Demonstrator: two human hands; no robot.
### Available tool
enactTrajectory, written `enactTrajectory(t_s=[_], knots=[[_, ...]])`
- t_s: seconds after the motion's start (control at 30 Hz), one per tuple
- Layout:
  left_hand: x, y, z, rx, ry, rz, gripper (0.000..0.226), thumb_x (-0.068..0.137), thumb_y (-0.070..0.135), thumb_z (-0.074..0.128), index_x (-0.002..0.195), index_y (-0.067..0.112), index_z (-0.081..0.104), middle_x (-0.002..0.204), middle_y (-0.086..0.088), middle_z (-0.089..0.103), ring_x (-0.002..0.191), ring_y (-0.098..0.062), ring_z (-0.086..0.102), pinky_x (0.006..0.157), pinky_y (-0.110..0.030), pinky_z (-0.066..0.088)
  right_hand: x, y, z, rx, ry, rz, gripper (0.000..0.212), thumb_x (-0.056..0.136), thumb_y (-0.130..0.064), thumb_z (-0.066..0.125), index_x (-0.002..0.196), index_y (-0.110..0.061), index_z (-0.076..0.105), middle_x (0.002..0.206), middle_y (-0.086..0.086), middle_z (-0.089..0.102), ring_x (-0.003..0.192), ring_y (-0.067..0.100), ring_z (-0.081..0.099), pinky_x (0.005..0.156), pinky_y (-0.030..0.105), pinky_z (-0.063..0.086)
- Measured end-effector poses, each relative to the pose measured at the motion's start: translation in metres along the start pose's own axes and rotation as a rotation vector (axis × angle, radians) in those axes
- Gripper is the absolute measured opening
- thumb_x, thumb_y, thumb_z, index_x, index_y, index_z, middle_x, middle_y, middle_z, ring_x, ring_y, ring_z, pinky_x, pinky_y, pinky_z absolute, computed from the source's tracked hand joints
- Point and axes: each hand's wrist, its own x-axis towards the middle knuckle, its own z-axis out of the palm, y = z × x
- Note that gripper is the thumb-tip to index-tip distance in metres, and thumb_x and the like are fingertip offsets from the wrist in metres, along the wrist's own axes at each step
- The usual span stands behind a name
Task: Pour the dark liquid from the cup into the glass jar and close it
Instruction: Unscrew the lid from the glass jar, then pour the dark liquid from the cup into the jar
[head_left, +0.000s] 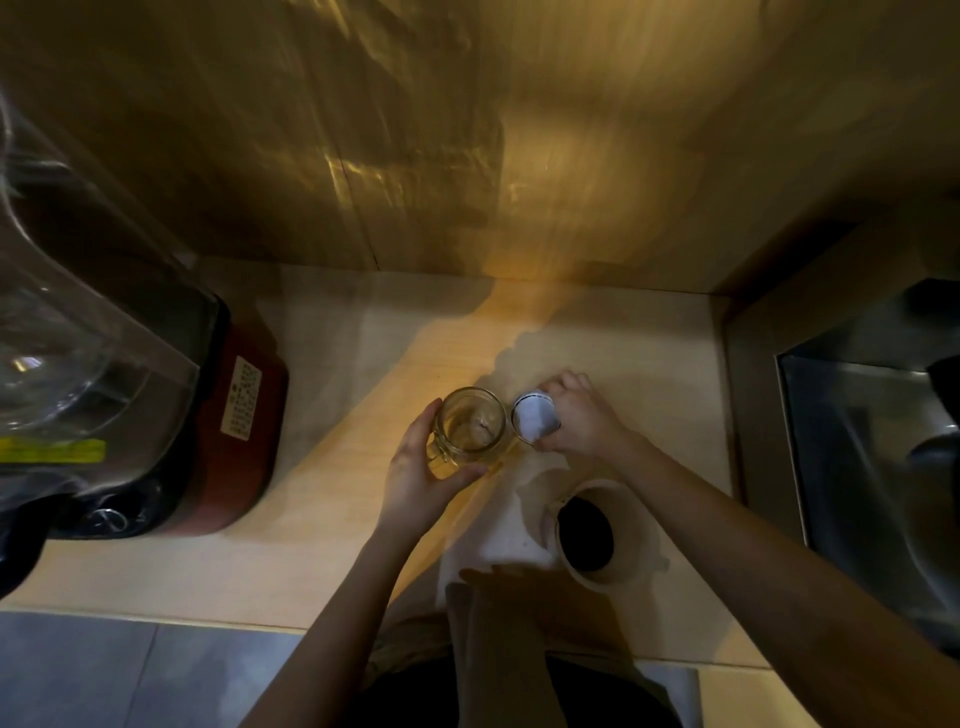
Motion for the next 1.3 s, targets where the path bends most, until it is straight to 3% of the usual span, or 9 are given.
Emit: enactTrajectory(t_s=[0.1,0.17,0.27,0.33,0.43,0.63,0.83,1.13,1.3], knots=[[0.000,-0.002,0.000,0.015,0.000,0.001,0.092,0.062,0.038,0.078,0.139,0.017,0.033,0.140,-0.004,0.048,0.128,-0.018,0.044,0.102,-0.029,0.038,-0.003,-0.002,-0.008,0.064,-0.018,0.037,0.079,0.069,-0.029,0.078,0.134,-0.005,0.040,0.135,0.016,0.042,0.125,0.032,0.035,0.101,0.034,0.034],[0.000,-0.003,0.001,0.068,0.004,0.021,0.093,0.063,0.043,0.076,0.140,0.018,0.031,0.141,-0.004,0.047,0.128,-0.019,0.045,0.102,-0.032,0.040,-0.010,-0.003,-0.018,0.192,0.006,0.075,0.065,0.077,-0.021,0.072,0.130,0.000,0.042,0.135,0.019,0.046,0.124,0.033,0.040,0.100,0.037,0.037],[-0.002,-0.002,0.003,0.168,-0.001,0.031,0.093,0.067,0.050,0.070,0.142,0.019,0.025,0.145,-0.005,0.044,0.128,-0.022,0.046,0.098,-0.036,0.044,-0.028,0.000,-0.032,0.414,0.028,0.142,0.038,0.085,-0.015,0.065,0.119,-0.002,0.054,0.116,0.016,0.061,0.103,0.027,0.056,0.086,0.033,0.043],[-0.001,-0.001,0.003,0.193,-0.009,0.026,0.093,0.066,0.052,0.069,0.142,0.020,0.026,0.144,-0.005,0.045,0.127,-0.025,0.048,0.095,-0.039,0.045,-0.044,0.004,-0.036,0.518,0.095,0.189,0.023,0.086,-0.016,0.062,0.106,-0.005,0.063,0.093,0.011,0.063,0.082,0.021,0.056,0.073,0.027,0.042],[0.001,-0.003,0.003,0.204,-0.014,0.026,0.092,0.065,0.051,0.070,0.141,0.020,0.027,0.140,-0.007,0.049,0.123,-0.028,0.050,0.093,-0.041,0.047,-0.071,0.010,-0.034,0.578,0.186,0.247,0.011,0.087,-0.017,0.059,0.093,-0.011,0.066,0.082,0.008,0.061,0.072,0.021,0.054,0.068,0.026,0.041],[0.004,-0.006,0.005,0.207,-0.011,0.009,0.091,0.065,0.047,0.071,0.140,0.022,0.027,0.138,-0.009,0.052,0.119,-0.032,0.053,0.090,-0.042,0.048,-0.138,0.012,-0.011,0.702,0.372,0.315,0.025,0.095,-0.020,0.049,0.091,-0.003,0.066,0.085,0.014,0.068,0.082,0.027,0.060,0.075,0.034,0.044],[0.002,-0.003,0.004,0.236,0.002,0.006,0.090,0.068,0.044,0.071,0.142,0.020,0.024,0.138,-0.010,0.051,0.118,-0.033,0.054,0.089,-0.042,0.047,-0.187,0.006,0.049,1.053,0.501,0.378,0.022,0.098,-0.019,0.044,0.113,-0.016,0.060,0.117,0.007,0.060,0.111,0.020,0.053,0.098,0.035,0.038],[-0.002,0.005,-0.001,0.396,-0.030,-0.063,0.094,0.070,0.059,0.060,0.145,0.027,0.011,0.150,-0.011,0.033,0.130,-0.034,0.040,0.100,-0.051,0.041,-0.195,-0.008,0.063,0.961,0.566,0.379,0.036,0.099,-0.024,0.042,0.079,0.000,0.060,0.075,0.020,0.058,0.070,0.021,0.051,0.064,0.032,0.037],[-0.014,0.006,0.000,0.212,0.061,-0.034,0.075,0.082,0.036,0.054,0.144,0.014,0.016,0.151,-0.016,0.026,0.134,-0.035,0.033,0.106,-0.047,0.034,-0.183,-0.016,0.047,1.093,0.598,0.409,0.036,0.099,-0.020,0.040,0.068,-0.006,0.053,0.070,0.008,0.051,0.070,0.015,0.048,0.062,0.024,0.039]])
